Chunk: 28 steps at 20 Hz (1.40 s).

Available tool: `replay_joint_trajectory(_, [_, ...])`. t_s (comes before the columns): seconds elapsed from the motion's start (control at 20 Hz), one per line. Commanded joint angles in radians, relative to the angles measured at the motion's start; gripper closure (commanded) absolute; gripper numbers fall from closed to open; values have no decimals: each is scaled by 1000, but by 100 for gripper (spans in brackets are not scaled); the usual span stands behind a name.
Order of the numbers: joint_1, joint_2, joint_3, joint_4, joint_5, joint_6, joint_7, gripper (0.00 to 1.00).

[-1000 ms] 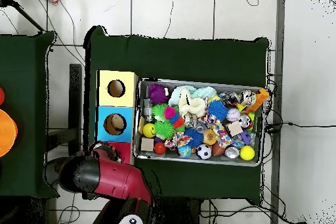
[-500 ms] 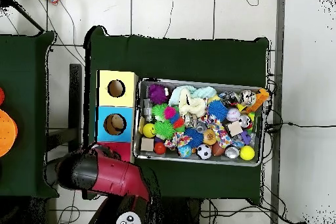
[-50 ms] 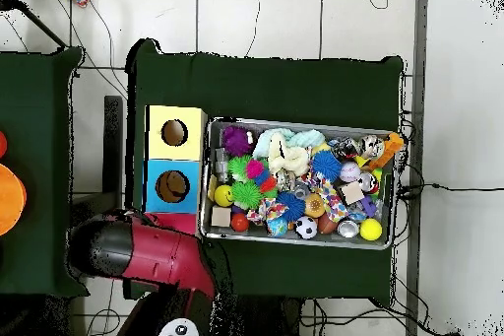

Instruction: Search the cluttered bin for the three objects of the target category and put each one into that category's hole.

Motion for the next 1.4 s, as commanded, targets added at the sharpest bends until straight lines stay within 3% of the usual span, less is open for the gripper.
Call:
replay_joint_trajectory(0.05, [13,-22,-23,-78,-20,86,240,0])
replay_joint_trajectory(0.35, [25,-47,-36,-37,-16,65,228,0])
replay_joint_trajectory(0.85, [-6,-19,-31,-36,-19,26,189,0])
replay_joint_trajectory(1.4, [-20,3,-78,-207,-63,183,193,0])
